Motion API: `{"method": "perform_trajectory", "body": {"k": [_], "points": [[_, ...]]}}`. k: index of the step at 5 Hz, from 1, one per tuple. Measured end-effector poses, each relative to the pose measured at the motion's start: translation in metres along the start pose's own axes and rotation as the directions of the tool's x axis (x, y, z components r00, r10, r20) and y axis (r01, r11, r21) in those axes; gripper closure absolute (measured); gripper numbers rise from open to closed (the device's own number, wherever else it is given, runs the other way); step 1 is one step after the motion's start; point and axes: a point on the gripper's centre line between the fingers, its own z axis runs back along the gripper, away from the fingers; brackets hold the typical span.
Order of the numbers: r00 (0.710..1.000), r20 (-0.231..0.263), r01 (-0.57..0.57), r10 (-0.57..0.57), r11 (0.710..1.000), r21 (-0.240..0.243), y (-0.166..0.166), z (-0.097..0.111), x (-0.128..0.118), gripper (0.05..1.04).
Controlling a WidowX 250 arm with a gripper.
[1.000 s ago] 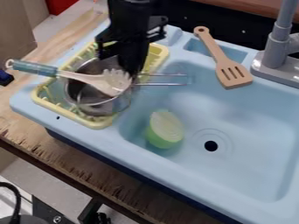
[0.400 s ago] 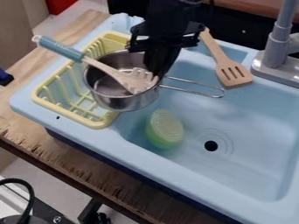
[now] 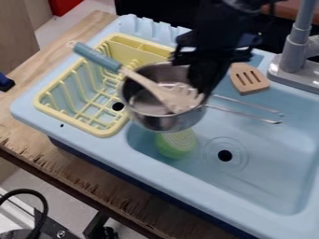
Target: Move the silver pot into the sink on the right
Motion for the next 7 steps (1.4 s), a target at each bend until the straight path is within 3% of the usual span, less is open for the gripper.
{"method": "perform_trajectory", "body": {"k": [2,4,7], "points": [[1.0,0.027,0.015,-0.012,0.996,-0.086,-0.017,-0.004,-0.02,1.022],[1.0,-0.027,-0.008,0.004,0.988,-0.154,-0.026,-0.01,-0.026,1.022],[0.999,0.035,0.034,-0.03,0.992,-0.125,-0.042,-0.024,-0.058,1.022]]}}
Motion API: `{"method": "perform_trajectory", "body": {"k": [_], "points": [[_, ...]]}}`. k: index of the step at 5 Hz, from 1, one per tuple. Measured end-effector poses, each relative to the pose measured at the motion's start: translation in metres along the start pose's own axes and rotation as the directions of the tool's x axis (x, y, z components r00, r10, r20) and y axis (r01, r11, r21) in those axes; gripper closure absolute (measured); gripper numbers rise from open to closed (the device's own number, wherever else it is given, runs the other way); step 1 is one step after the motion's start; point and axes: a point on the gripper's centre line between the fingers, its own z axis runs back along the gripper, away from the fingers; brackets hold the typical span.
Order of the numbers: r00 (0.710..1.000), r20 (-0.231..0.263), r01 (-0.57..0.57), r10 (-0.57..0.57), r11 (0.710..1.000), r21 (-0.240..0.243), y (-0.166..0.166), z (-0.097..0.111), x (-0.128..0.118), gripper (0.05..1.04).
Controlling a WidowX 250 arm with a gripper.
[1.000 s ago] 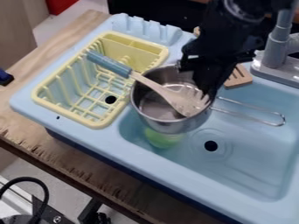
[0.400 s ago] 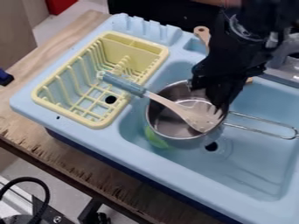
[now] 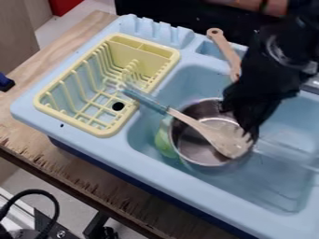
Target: Move the silver pot into the sink on the right
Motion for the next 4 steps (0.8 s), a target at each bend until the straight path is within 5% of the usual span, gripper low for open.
{"method": "perform_trajectory", "body": {"k": [4], "points": [[0.987,0.102,0.127,-0.123,0.992,-0.027,-0.022,-0.004,-0.018,1.022]]}}
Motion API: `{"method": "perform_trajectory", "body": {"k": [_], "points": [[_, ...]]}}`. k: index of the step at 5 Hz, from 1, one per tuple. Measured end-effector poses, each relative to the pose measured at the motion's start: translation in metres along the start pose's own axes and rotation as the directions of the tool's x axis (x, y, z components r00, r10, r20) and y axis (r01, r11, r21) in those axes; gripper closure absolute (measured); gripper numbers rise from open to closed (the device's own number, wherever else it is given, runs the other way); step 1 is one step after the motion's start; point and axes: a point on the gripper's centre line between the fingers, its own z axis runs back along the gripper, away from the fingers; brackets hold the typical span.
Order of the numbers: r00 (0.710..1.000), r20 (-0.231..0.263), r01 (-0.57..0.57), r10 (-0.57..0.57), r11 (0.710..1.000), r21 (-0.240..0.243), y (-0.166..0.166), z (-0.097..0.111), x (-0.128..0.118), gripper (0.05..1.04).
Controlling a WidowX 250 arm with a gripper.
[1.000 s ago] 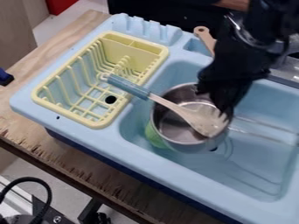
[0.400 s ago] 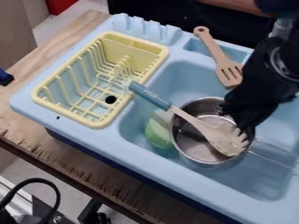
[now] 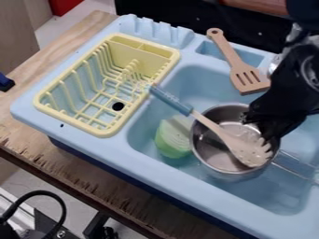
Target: Move the silver pot into the sink on the right
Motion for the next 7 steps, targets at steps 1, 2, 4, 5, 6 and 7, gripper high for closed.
{"method": "perform_trajectory", "body": {"k": [1,2,4,5,6,7], "points": [[0.997,-0.027,0.064,-0.065,0.997,-0.041,-0.006,0.0,-0.004,1.022],[0.992,-0.063,0.109,-0.112,0.993,-0.048,-0.004,-0.004,-0.008,1.022],[0.983,-0.047,0.173,-0.178,0.98,-0.095,-0.007,-0.013,-0.009,1.022],[0.98,-0.081,0.174,-0.184,0.977,-0.12,-0.005,-0.018,-0.008,1.007],[0.971,-0.137,0.178,-0.196,0.975,-0.13,-0.001,-0.021,-0.01,0.863],[0.967,-0.151,0.178,-0.203,0.97,-0.165,0.0,-0.017,-0.009,0.618]]}}
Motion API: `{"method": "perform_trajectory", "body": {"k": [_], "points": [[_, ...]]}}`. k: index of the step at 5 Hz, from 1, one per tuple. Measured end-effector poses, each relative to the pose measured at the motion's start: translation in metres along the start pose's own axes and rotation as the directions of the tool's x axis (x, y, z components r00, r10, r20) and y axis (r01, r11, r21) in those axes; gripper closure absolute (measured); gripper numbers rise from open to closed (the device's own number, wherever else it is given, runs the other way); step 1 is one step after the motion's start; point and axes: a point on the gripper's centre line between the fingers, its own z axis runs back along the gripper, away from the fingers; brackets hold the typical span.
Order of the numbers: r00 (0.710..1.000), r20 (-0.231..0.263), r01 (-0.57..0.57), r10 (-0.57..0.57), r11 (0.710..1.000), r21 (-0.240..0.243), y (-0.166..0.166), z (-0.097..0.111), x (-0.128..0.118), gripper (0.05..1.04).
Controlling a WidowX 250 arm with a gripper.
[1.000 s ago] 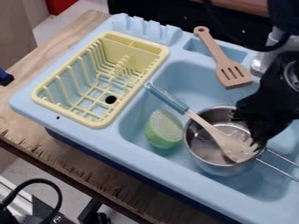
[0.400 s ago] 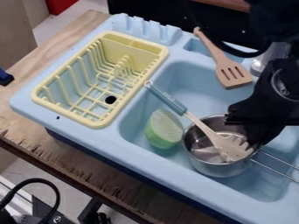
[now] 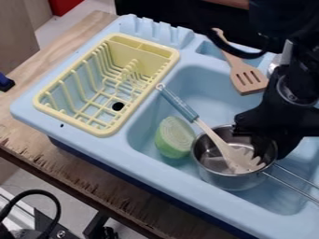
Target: Move the silver pot into the sink on the right
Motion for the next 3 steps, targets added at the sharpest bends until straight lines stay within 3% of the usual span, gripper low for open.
{"method": "perform_trajectory", "body": {"k": [1,2,3], "points": [[1.0,-0.024,0.008,-0.009,1.0,-0.024,0.0,0.004,0.001,0.32],[1.0,-0.027,0.006,-0.008,0.998,-0.06,0.0,0.016,0.001,0.095],[0.999,-0.045,0.009,-0.012,0.998,-0.059,0.004,0.021,0.001,0.085]]}}
